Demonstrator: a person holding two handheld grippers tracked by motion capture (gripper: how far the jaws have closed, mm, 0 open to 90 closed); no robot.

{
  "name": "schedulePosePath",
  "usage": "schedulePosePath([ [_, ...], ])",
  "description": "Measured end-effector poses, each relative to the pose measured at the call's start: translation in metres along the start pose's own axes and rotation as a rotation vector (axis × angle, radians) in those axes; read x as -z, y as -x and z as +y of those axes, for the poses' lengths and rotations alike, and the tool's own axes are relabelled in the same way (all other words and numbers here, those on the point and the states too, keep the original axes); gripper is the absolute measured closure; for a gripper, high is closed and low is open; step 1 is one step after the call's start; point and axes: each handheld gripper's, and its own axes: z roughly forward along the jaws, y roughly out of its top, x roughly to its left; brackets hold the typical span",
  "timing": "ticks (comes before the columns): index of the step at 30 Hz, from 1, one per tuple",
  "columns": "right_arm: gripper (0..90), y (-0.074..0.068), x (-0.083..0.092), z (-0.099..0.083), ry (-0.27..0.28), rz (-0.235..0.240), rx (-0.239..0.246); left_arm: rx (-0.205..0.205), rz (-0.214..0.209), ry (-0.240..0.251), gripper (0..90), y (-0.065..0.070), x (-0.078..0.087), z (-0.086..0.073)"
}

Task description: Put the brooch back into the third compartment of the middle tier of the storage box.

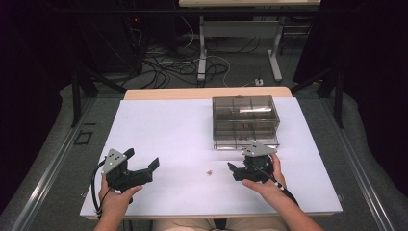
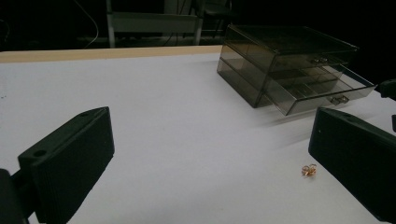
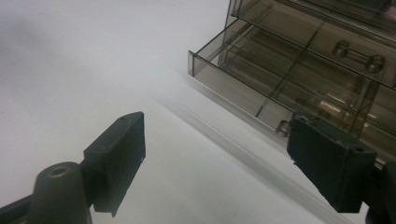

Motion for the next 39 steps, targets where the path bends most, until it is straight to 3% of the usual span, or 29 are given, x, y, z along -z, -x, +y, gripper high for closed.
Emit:
schedulePosePath([
  [16,23.1,-0.018,-0.026,0.005,-0.032,0.040,0.048,-0.002,0.001,0.000,0.2,-0.001,0.000,0.000],
  [23,25.8,-0.027,-0.035,0.005,-0.058,0.049,0.040,-0.003,0.002,-0.001,0.2,-0.001,0.000,0.000],
  [24,26.1,-0.028,-0.037,0.006,-0.082,0.057,0.037,-0.004,0.003,-0.001,0.2,-0.001,0.000,0.000],
  [39,31.2,-0.039,-0.051,0.007,-0.129,0.085,0.037,-0.003,0.004,0.000,0.2,-0.002,0.000,0.000],
])
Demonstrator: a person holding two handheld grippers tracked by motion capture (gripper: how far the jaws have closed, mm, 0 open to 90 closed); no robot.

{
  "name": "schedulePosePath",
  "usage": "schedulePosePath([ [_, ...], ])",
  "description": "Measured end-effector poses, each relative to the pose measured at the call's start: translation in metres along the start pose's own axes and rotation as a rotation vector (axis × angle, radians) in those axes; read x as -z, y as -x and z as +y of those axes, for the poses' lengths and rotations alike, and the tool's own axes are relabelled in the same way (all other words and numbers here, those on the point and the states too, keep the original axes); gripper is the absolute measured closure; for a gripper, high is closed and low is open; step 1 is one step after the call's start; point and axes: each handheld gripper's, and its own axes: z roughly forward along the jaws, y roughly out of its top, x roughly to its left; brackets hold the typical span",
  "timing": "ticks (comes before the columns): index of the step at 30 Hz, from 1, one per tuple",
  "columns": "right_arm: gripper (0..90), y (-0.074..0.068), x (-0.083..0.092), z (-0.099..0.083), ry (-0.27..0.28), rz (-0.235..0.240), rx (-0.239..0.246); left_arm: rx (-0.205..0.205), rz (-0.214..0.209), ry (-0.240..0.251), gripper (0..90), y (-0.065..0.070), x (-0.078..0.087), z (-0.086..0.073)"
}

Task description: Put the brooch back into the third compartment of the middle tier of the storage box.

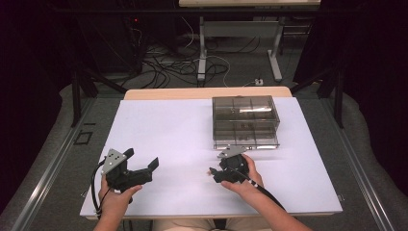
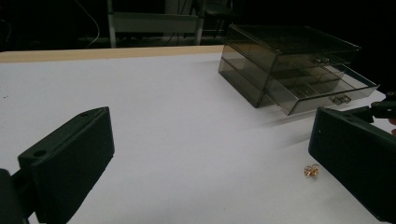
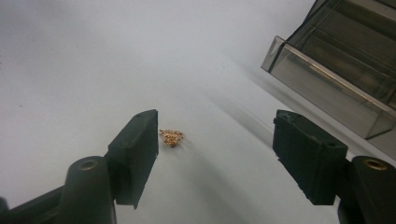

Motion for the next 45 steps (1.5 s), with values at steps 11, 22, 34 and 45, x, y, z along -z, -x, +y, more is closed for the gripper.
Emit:
schedulePosePath([
  [11,33.3,-0.005,-0.011,0.001,-0.020,0.011,-0.005,-0.002,-0.003,-0.001,0.2,0.000,0.000,0.000],
  [22,39.9,-0.007,-0.022,0.001,-0.046,0.033,0.013,0.003,0.000,-0.004,0.2,-0.001,-0.001,0.000],
  [34,48.8,-0.011,-0.031,-0.001,-0.072,0.050,-0.007,0.003,-0.002,-0.006,0.3,-0.001,-0.001,0.000],
  [45,53.3,-0.014,-0.036,-0.002,-0.104,0.065,0.001,0.001,-0.003,-0.006,0.3,-0.001,-0.001,0.000],
])
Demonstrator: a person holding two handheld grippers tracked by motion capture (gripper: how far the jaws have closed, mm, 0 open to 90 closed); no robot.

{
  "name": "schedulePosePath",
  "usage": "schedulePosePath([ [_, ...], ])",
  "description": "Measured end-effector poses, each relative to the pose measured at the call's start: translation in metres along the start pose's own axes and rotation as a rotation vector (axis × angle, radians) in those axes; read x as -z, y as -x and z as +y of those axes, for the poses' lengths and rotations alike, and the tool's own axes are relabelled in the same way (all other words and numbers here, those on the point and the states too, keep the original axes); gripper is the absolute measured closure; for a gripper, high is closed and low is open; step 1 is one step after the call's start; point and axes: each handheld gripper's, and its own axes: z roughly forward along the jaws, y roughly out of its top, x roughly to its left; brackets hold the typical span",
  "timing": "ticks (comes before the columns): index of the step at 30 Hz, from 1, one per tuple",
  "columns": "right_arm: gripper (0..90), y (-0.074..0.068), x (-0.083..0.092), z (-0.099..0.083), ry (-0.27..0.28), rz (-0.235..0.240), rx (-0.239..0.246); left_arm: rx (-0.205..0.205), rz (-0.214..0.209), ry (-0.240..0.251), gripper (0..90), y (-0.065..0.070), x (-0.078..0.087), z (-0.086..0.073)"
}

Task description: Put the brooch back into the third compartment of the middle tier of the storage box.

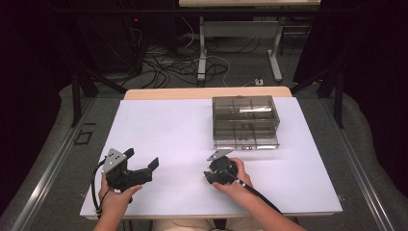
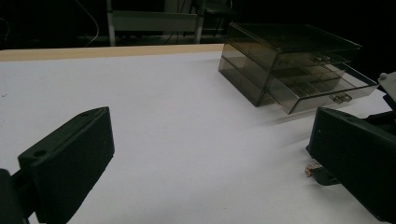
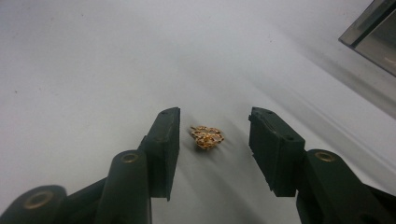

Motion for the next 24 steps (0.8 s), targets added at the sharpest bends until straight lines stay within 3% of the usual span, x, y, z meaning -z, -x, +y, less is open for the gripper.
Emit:
schedulePosePath([
  [10,58.4,-0.0014,-0.0034,-0.0004,-0.002,0.010,0.020,0.001,0.001,-0.001,0.3,-0.0002,-0.0001,-0.0001],
  [16,61.1,-0.0024,-0.0041,-0.0005,0.007,0.008,-0.005,0.001,-0.001,0.000,0.3,0.0000,-0.0002,0.0000],
  [24,66.4,-0.0012,-0.0034,0.0000,-0.001,0.007,-0.001,0.002,-0.001,-0.002,0.3,-0.0006,-0.0001,0.0000],
])
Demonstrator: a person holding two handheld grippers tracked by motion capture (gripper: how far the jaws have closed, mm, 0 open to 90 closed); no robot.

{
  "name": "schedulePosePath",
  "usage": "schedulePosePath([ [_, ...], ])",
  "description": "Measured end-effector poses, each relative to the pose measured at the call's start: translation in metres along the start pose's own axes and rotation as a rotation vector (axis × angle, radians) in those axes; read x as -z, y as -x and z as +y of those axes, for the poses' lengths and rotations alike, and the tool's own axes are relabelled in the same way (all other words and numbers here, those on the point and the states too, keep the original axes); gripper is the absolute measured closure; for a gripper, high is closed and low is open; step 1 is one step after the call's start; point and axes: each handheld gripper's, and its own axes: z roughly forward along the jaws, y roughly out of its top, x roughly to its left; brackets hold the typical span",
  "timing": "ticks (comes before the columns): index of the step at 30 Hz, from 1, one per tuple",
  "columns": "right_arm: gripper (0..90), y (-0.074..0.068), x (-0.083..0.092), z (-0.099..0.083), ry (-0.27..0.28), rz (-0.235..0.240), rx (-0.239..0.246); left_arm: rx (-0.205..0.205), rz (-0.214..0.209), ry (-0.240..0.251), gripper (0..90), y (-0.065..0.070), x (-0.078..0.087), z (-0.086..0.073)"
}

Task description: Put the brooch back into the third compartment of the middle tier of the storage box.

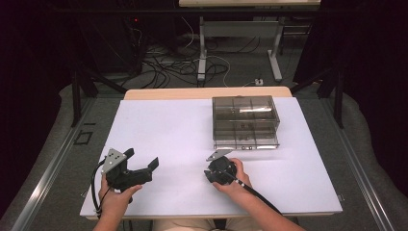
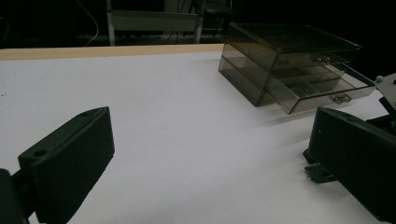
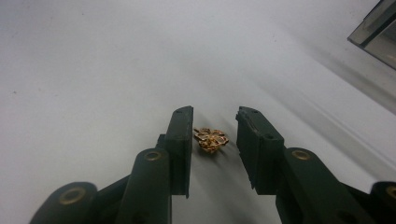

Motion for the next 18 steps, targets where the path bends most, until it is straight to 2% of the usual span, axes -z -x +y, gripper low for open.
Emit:
schedulePosePath([
  [9,72.2,0.0001,-0.0002,0.0002,0.003,0.008,0.022,0.001,-0.001,0.000,0.3,0.0003,-0.0004,-0.0001],
  [12,74.6,-0.0006,0.0003,0.0000,-0.003,0.006,-0.003,0.002,0.000,0.000,0.3,0.0001,-0.0006,-0.0002],
  [15,75.2,0.0008,0.0002,0.0003,0.001,0.011,0.007,0.002,0.001,0.000,0.3,0.0000,-0.0007,-0.0003],
  [18,75.5,0.0009,0.0004,0.0001,-0.002,0.012,-0.006,-0.001,0.002,-0.002,0.3,-0.0004,-0.0004,-0.0002],
])
